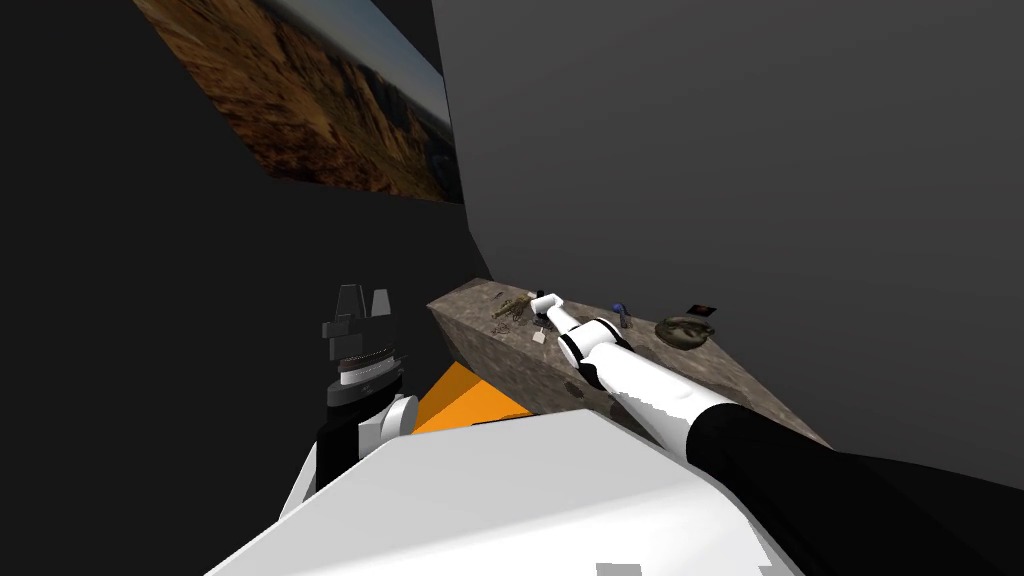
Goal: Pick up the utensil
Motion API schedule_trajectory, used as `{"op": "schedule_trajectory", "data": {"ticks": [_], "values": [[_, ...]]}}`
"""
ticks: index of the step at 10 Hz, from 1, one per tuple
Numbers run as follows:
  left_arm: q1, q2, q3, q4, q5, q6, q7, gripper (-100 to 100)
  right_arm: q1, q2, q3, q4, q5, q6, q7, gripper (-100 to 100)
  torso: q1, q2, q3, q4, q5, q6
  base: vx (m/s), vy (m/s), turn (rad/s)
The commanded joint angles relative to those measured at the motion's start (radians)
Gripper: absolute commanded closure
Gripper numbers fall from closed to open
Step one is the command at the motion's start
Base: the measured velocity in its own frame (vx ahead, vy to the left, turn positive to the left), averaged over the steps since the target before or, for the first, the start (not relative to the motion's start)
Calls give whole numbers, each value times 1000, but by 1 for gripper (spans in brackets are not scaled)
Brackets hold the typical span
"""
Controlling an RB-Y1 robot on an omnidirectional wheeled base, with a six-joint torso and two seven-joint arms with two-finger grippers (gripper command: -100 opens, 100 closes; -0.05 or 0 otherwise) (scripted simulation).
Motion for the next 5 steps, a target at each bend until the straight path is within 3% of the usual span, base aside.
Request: {"op": "schedule_trajectory", "data": {"ticks": [1, 2, 3, 5], "values": [[0, 0, 0, 0, 0, 0, 0, 0, -11, 4, 0, 36, 1, -25, -1, -100, 0, 0, 0, 0, 0, 0, 0, 0, 0], [0, 0, 0, 0, 0, 0, 0, 0, -8, 3, 0, 27, 0, -16, -1, -100, 0, 0, 0, 0, 0, 0, 0, 0, 0], [0, 0, 0, 0, 0, 0, 0, 0, -9, 3, 0, 31, 0, -21, 0, 100, 0, 1, 0, 0, 0, 0, 0, 0, 0], [0, 0, 0, 0, 0, 0, 0, 0, -9, 2, 0, 31, 0, -20, 0, 100, 1, 0, 0, 0, 0, -1, 0, 0, 0]]}}
